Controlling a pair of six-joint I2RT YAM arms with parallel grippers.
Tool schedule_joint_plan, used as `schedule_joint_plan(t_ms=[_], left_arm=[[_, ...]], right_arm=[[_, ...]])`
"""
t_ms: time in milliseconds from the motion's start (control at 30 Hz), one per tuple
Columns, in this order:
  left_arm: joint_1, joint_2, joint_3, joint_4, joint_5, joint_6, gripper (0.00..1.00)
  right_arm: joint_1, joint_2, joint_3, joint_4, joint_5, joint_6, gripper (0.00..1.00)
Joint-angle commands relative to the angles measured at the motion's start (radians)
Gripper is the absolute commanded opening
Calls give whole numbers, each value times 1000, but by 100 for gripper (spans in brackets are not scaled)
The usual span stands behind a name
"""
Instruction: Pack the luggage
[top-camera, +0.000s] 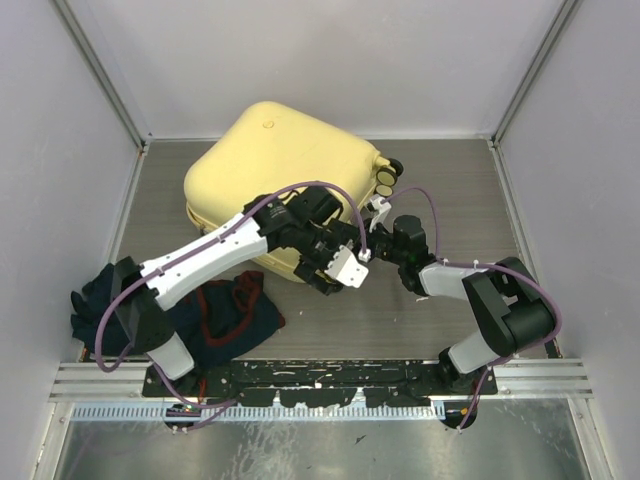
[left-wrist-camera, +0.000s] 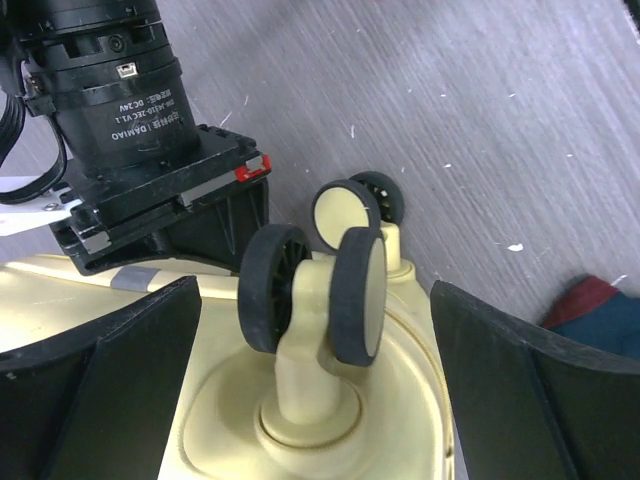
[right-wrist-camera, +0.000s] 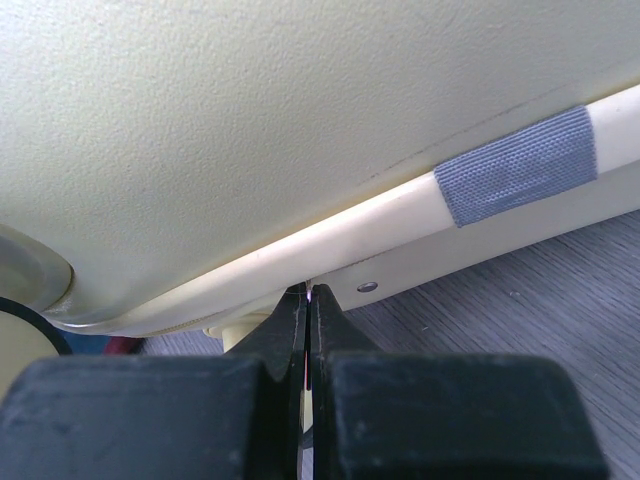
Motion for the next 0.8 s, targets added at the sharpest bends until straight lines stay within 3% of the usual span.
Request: schedule_joint_plan(t_ms=[0,267,433,633,767], left_arm=[[-7,29,61,53,-34,39,99],[-6,90,115,-105,-56,101,63],[-6,98,137,-291,-30,160,30],[-6,66,120,-384,5,189,10],[-6,54,111,-412,-4,192,4]], right_arm=[[8,-7,73,106,77,-24,1],[-16,-19,75,94,72,-59,1],[-85,-45,77,75,30,-104,0],[-197,-53,93,45,-18,-172,1],[-271,-49,103,34,-37,-236,1]])
